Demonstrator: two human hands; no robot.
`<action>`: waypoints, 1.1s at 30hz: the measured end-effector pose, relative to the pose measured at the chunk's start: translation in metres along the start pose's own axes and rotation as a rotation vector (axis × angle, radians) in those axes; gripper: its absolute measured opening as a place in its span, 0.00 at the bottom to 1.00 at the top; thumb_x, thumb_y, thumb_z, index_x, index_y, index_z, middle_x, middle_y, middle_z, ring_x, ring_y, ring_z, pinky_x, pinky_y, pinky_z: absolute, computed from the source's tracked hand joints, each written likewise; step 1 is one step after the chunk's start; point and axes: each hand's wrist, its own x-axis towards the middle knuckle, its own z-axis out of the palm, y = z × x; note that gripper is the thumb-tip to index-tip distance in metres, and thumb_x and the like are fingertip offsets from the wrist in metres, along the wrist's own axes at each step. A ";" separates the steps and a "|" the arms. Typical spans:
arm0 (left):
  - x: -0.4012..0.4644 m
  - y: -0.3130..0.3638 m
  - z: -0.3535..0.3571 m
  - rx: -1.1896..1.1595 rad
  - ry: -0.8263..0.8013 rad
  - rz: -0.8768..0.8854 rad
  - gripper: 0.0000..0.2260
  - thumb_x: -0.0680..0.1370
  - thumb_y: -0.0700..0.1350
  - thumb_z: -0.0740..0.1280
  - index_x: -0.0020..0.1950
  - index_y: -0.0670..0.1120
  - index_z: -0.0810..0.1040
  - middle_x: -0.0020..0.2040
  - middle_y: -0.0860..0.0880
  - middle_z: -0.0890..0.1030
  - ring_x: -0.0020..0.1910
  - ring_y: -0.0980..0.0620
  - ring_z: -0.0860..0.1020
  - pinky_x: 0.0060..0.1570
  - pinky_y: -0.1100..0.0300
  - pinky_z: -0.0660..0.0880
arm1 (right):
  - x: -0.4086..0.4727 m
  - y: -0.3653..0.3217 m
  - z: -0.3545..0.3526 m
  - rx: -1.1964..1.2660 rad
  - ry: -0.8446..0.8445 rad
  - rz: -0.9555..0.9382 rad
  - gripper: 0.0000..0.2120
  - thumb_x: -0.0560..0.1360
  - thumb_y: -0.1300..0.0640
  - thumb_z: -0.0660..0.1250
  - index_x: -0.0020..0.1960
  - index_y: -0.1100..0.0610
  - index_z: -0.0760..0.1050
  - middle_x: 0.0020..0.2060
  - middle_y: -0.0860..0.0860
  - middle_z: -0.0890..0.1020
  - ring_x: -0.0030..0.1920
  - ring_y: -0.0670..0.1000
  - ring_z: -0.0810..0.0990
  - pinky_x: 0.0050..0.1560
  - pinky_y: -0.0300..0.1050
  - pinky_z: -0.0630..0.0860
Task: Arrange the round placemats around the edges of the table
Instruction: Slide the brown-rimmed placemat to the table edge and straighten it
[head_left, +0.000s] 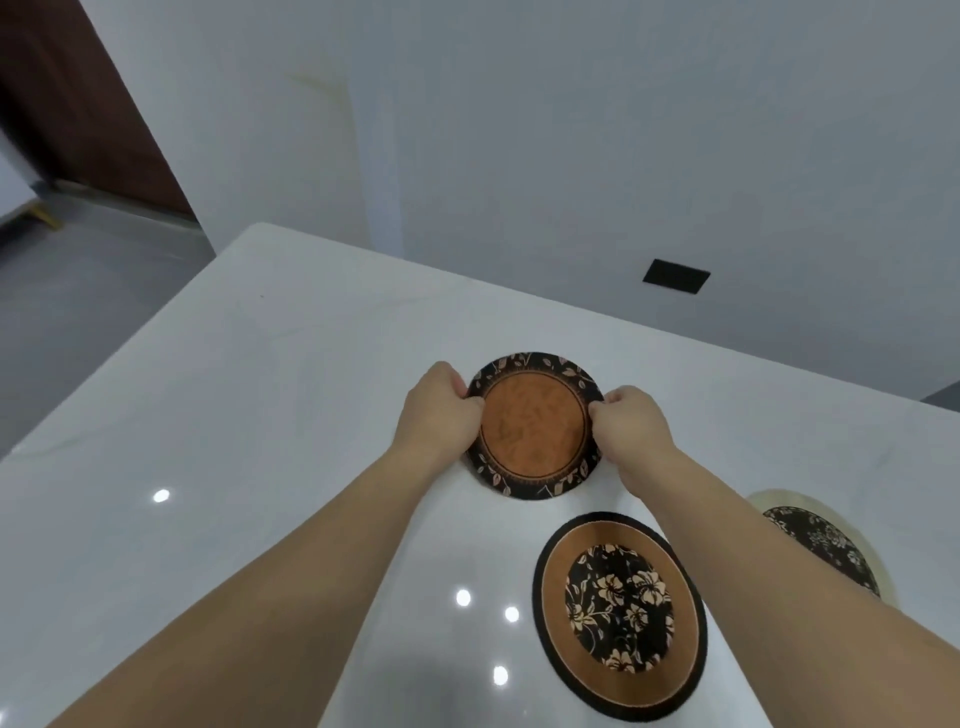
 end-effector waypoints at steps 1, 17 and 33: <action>0.001 -0.001 -0.012 -0.042 0.028 -0.006 0.07 0.74 0.43 0.67 0.40 0.50 0.69 0.39 0.51 0.75 0.39 0.51 0.75 0.36 0.58 0.69 | -0.005 -0.008 0.003 0.000 0.014 -0.029 0.10 0.75 0.62 0.58 0.36 0.53 0.65 0.34 0.50 0.72 0.35 0.51 0.71 0.33 0.43 0.66; -0.005 -0.091 -0.181 -0.125 0.229 -0.125 0.07 0.75 0.40 0.68 0.38 0.50 0.78 0.40 0.51 0.80 0.44 0.49 0.79 0.44 0.58 0.74 | -0.103 -0.107 0.115 0.144 -0.243 -0.046 0.12 0.78 0.61 0.60 0.36 0.57 0.70 0.30 0.53 0.76 0.28 0.52 0.76 0.29 0.43 0.75; 0.055 -0.219 -0.347 -0.134 0.119 -0.121 0.09 0.71 0.37 0.72 0.35 0.50 0.79 0.35 0.50 0.81 0.36 0.52 0.77 0.40 0.59 0.72 | -0.164 -0.180 0.308 0.139 -0.196 0.019 0.07 0.74 0.61 0.60 0.37 0.57 0.70 0.31 0.56 0.77 0.32 0.55 0.77 0.37 0.49 0.76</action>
